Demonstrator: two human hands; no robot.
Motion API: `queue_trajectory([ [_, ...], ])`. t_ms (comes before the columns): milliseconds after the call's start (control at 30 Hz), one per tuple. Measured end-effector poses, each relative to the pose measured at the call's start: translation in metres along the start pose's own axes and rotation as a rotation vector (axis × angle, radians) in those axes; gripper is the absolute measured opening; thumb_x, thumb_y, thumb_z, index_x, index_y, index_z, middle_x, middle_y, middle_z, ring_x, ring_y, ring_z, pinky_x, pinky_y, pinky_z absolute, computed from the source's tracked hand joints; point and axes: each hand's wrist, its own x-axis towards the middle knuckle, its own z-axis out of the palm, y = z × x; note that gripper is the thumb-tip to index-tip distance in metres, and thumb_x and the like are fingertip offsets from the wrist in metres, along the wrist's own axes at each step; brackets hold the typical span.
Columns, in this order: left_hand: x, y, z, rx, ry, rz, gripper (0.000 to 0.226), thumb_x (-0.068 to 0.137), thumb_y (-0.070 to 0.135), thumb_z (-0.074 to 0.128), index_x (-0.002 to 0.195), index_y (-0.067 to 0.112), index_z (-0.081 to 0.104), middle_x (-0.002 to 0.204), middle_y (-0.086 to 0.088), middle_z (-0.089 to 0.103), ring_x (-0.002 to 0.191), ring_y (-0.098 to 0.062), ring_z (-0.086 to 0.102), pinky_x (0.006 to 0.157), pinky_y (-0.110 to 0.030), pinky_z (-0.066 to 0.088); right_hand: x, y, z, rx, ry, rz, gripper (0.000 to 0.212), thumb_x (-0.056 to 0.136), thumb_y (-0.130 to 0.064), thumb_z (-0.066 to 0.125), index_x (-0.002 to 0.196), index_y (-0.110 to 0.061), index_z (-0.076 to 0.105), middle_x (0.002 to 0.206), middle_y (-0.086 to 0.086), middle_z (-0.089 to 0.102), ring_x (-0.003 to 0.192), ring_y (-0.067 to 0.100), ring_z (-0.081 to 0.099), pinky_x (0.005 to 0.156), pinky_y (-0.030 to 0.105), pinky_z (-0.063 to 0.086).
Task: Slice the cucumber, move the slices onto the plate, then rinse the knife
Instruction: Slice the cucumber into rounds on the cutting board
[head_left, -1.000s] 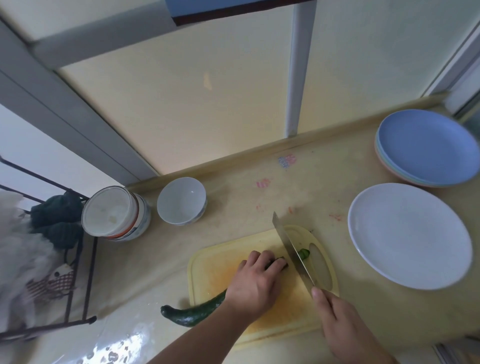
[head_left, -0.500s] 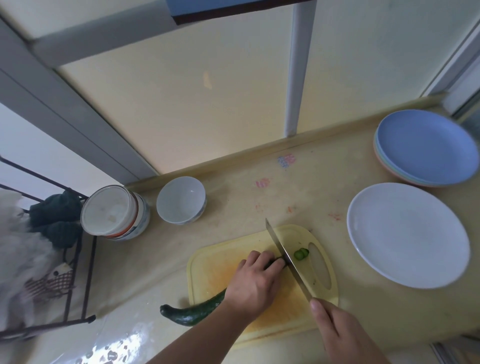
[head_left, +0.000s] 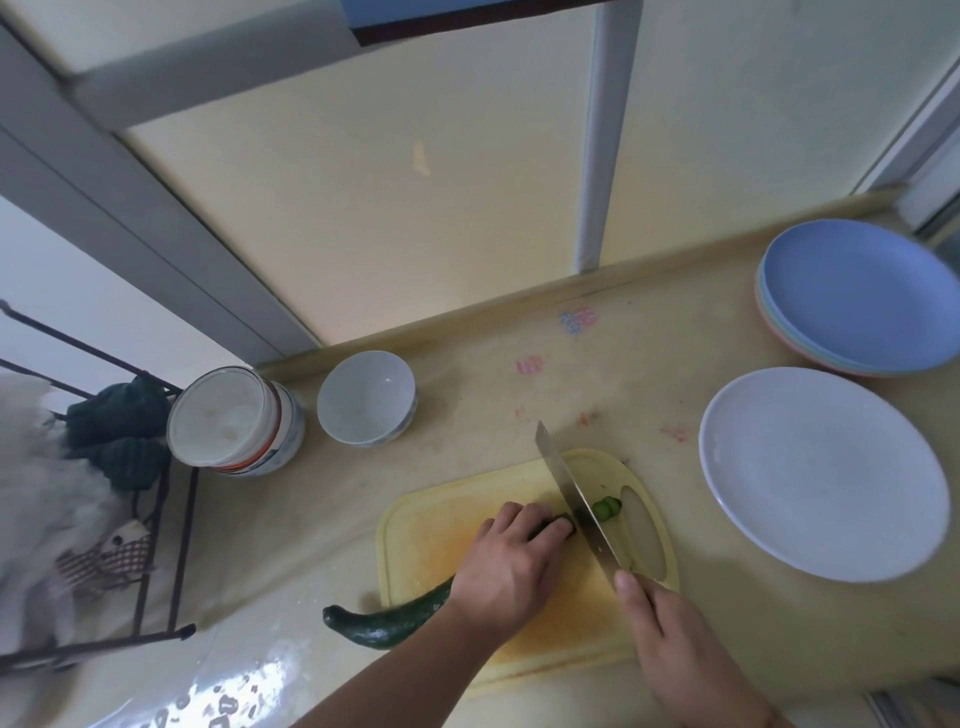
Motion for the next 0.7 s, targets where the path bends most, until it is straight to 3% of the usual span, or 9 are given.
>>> queue_trajectory([
  [133, -0.001, 0.000, 0.000, 0.009, -0.003, -0.006, 0.028, 0.097, 0.028, 0.051, 0.120, 0.021, 0.065, 0.113, -0.002, 0.064, 0.097, -0.024, 0.061, 0.070, -0.036, 0.058, -0.001, 0.002, -0.001, 0.005, 0.010, -0.004, 0.032, 0.100, -0.038, 0.037, 0.081, -0.028, 0.061, 0.075, 0.006, 0.069, 0.072, 0.016, 0.061, 0.072, 0.031, 0.044],
  [233, 0.000, 0.001, -0.001, 0.009, 0.006, -0.009, 0.027, 0.098, 0.028, 0.049, 0.117, 0.021, 0.067, 0.112, -0.002, 0.064, 0.095, -0.023, 0.061, 0.069, -0.035, 0.057, -0.006, 0.001, -0.002, -0.016, -0.022, -0.042, 0.026, 0.100, -0.037, 0.038, 0.081, -0.039, 0.057, 0.063, -0.010, 0.066, 0.068, 0.007, 0.061, 0.063, 0.016, 0.043],
  [300, 0.001, 0.001, -0.001, 0.001, 0.012, -0.009, 0.026, 0.098, 0.028, 0.048, 0.117, 0.022, 0.066, 0.112, -0.001, 0.064, 0.095, -0.023, 0.060, 0.070, -0.035, 0.057, -0.011, -0.002, -0.005, -0.043, -0.041, -0.066, 0.027, 0.099, -0.038, 0.038, 0.079, -0.043, 0.055, 0.060, -0.016, 0.063, 0.068, 0.004, 0.060, 0.064, 0.016, 0.043],
  [467, 0.000, 0.001, 0.000, -0.013, 0.009, -0.012, 0.025, 0.098, 0.026, 0.049, 0.118, 0.023, 0.064, 0.114, -0.002, 0.064, 0.095, -0.025, 0.060, 0.070, -0.037, 0.057, -0.018, -0.004, -0.006, -0.086, -0.065, -0.034, 0.028, 0.096, -0.052, 0.033, 0.083, -0.038, 0.054, 0.085, 0.006, 0.070, 0.079, 0.014, 0.065, 0.076, 0.025, 0.048],
  [567, -0.001, 0.001, 0.001, -0.013, 0.009, -0.012, 0.025, 0.099, 0.025, 0.051, 0.120, 0.024, 0.064, 0.115, -0.001, 0.064, 0.096, -0.025, 0.060, 0.070, -0.038, 0.056, -0.019, -0.003, -0.006, -0.081, -0.055, -0.030, 0.070, 0.066, -0.089, 0.011, 0.091, -0.043, 0.057, 0.082, -0.010, 0.067, 0.075, 0.002, 0.061, 0.069, 0.015, 0.045],
  [633, -0.001, 0.001, 0.001, -0.017, 0.012, -0.013, 0.025, 0.100, 0.026, 0.049, 0.120, 0.023, 0.065, 0.114, -0.001, 0.064, 0.095, -0.024, 0.060, 0.070, -0.038, 0.056, -0.019, -0.001, -0.006, -0.074, -0.034, -0.023, 0.072, 0.069, -0.085, 0.014, 0.099, -0.039, 0.061, 0.079, -0.003, 0.070, 0.077, 0.003, 0.062, 0.070, 0.016, 0.046],
  [700, 0.000, 0.000, 0.000, -0.017, 0.011, -0.011, 0.026, 0.101, 0.027, 0.048, 0.119, 0.023, 0.065, 0.114, 0.000, 0.064, 0.095, -0.023, 0.059, 0.070, -0.037, 0.057, -0.021, -0.003, -0.008, -0.058, -0.033, -0.001, 0.069, 0.069, -0.085, 0.015, 0.094, -0.040, 0.061, 0.084, 0.004, 0.072, 0.080, 0.005, 0.063, 0.072, 0.017, 0.047],
])
